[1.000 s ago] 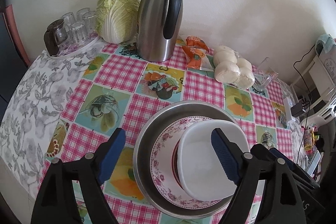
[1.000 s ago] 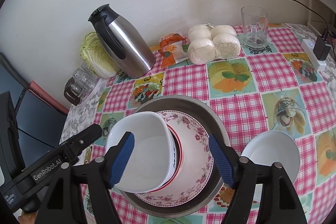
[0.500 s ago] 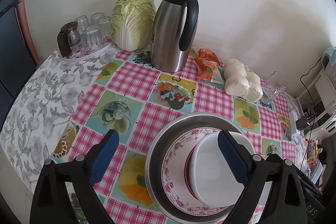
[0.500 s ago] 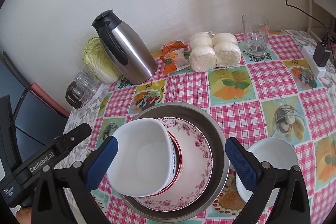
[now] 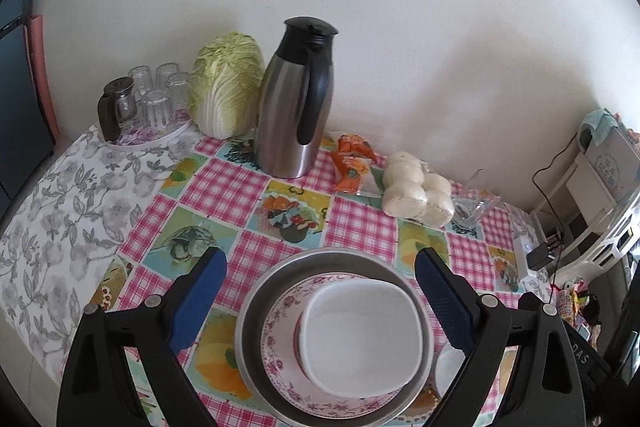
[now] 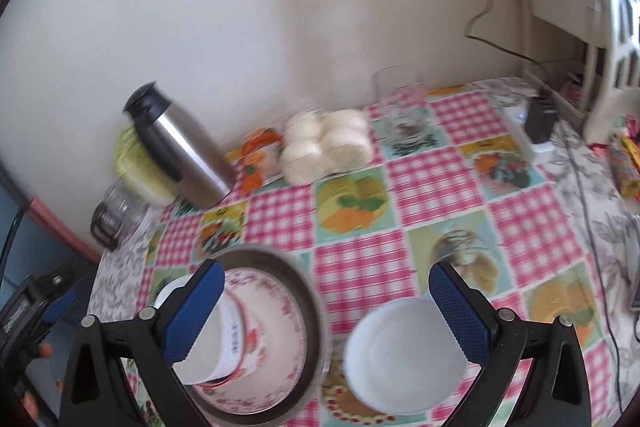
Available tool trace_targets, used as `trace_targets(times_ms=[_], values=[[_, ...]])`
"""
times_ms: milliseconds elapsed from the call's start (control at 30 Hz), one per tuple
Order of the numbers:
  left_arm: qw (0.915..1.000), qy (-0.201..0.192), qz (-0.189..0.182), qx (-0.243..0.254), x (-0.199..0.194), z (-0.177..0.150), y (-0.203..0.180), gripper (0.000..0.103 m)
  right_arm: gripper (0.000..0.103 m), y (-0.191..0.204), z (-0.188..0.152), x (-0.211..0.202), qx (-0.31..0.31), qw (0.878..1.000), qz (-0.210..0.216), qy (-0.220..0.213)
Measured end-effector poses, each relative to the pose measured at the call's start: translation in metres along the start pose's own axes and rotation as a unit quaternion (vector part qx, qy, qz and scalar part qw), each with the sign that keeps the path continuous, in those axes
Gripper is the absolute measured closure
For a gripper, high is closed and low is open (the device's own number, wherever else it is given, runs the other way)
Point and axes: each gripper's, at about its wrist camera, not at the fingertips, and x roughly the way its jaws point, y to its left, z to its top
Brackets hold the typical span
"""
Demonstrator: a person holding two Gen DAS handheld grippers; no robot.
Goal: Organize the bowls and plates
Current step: 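Move both grippers to the rim of the white round bowl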
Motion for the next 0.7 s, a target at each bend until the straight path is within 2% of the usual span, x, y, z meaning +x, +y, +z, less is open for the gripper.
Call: trace_targets(times_ms=[200, 367, 467, 700], values=[[0.9989, 0.0, -0.036, 0.032, -0.002, -0.003, -0.04, 0.008, 0.0, -0.049, 0.01, -0.016, 0.039, 0.998, -0.041, -0.018], [0.9968, 0.022, -0.067, 0.039, 0.009, -0.011, -0.068, 0.008, 0.0, -0.075, 0.015, -0.023, 0.031, 0.996, -0.081, -0.019], [0.9954, 0.041, -0.072, 0.048, 0.017, -0.017, -0.084, 0.008, 0.0, -0.087, 0.015, -0.024, 0.031, 0.994, -0.103, -0.018], [0.9894, 0.08, -0.07, 0.098, 0.035, -0.036, -0.117, 0.008, 0.0, -0.104, 0.012, -0.012, 0.019, 0.993, -0.117, 0.013]])
